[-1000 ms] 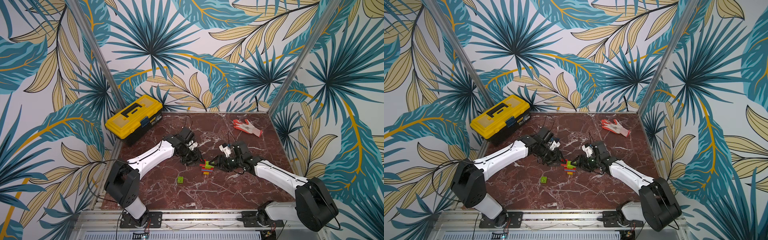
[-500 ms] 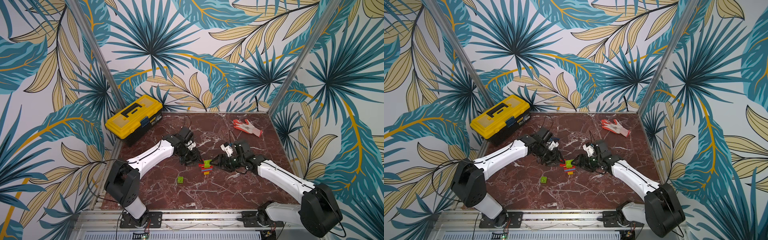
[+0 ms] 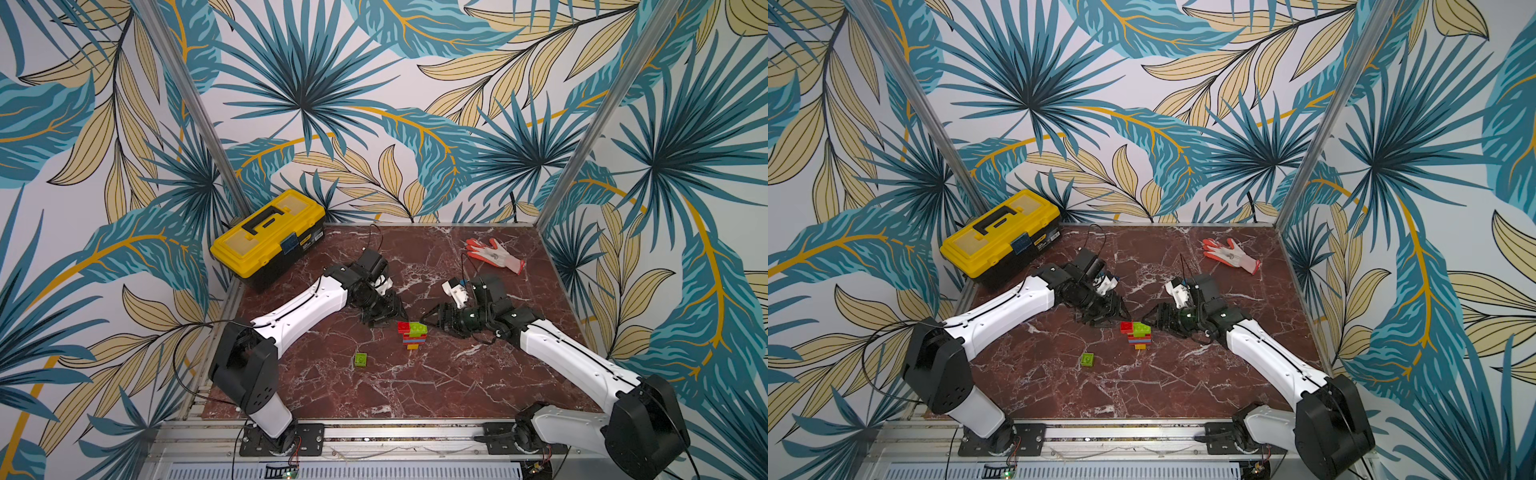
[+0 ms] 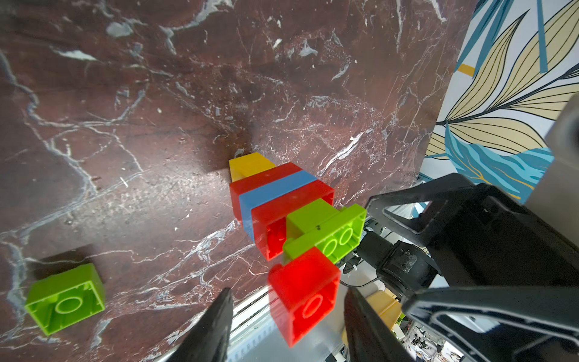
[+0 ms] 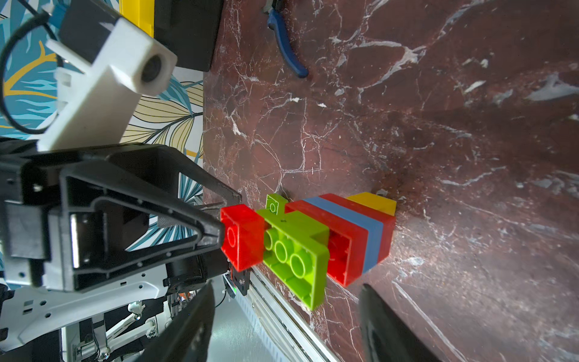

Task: Assemble a carrot with lego
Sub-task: Assemble the lego brick with the lego brick, then pick up the lego brick from the center of the board.

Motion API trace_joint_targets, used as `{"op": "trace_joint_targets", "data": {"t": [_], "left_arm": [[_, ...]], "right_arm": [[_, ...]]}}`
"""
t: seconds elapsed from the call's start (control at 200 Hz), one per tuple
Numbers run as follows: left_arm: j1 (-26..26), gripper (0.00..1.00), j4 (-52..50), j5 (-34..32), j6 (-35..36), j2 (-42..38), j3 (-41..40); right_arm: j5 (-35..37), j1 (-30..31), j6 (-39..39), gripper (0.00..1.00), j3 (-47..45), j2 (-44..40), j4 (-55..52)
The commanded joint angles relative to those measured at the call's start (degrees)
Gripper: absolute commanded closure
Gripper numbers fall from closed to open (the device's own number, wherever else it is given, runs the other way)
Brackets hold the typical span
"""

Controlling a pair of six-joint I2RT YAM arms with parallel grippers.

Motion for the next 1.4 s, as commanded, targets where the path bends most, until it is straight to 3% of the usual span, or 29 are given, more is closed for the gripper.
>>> {"op": "trace_joint_targets", "data": {"t": [0.0, 0.09, 0.175, 0.24, 0.365, 0.471, 0.596, 0.786, 0.881, 0.946, 1.101, 1.277, 1.397], "left_arm": [[-0.33, 0.41, -0.53, 0.12, 0.46, -0.65, 1.85], [-0.42, 0.35, -0.45, -0.54, 0.45, -1.18, 1.97], [-0.19, 0.20, -0.67, -2.87, 0.87, -3.20, 2.13], [1.16, 0.11, -2.03, -6.63, 1.79, -5.93, 0.99], [9.24, 0.04, -3.61, -9.59, 4.04, -14.03, -6.92], [17.52, 0.02, -3.89, -14.84, 6.28, -22.09, -14.95], [23.28, 0.00, -3.90, -21.90, 8.47, -28.89, -21.59], [24.89, 0.01, -3.61, -23.49, 8.65, -28.91, -26.15], [25.76, 0.01, -3.58, -29.05, 5.59, -29.70, -27.31], [26.29, 0.00, -3.33, -32.84, 2.50, -30.49, -29.39], [26.60, 0.01, -3.28, -42.76, -4.24, -29.36, -32.23], [26.99, 0.01, -3.28, -43.05, -6.26, -26.93, -33.14], [27.09, 0.01, -3.16, -43.31, -5.72, -27.05, -33.01]], "right_arm": [[0.63, 0.12, -0.97, 0.28, -1.09, 0.52, -1.38], [0.69, 0.10, -1.38, 0.28, -0.82, 0.18, -1.58], [2.40, 0.19, -2.82, 0.26, 0.54, -1.76, -4.60], [5.16, 0.97, -5.11, 0.19, 2.93, -4.65, -9.74], [16.68, 9.06, -8.79, 0.02, 10.13, -9.62, -22.05], [25.02, 17.91, -6.08, 0.01, 15.29, -8.61, -26.98], [35.56, 29.88, -2.44, 0.00, 21.49, -2.36, -28.51], [46.47, 41.32, 1.29, 0.01, 40.95, 20.90, -37.93], [47.08, 42.04, 6.19, 0.05, 46.68, 29.17, -38.29], [47.45, 42.04, 8.99, 0.15, 48.69, 32.75, -37.15], [45.27, 41.97, 12.26, 0.21, 55.89, 42.42, -38.84], [41.75, 41.26, 16.94, 0.35, 57.23, 47.97, -36.70], [40.87, 40.92, 18.81, 0.38, 58.33, 50.61, -36.83]]}}
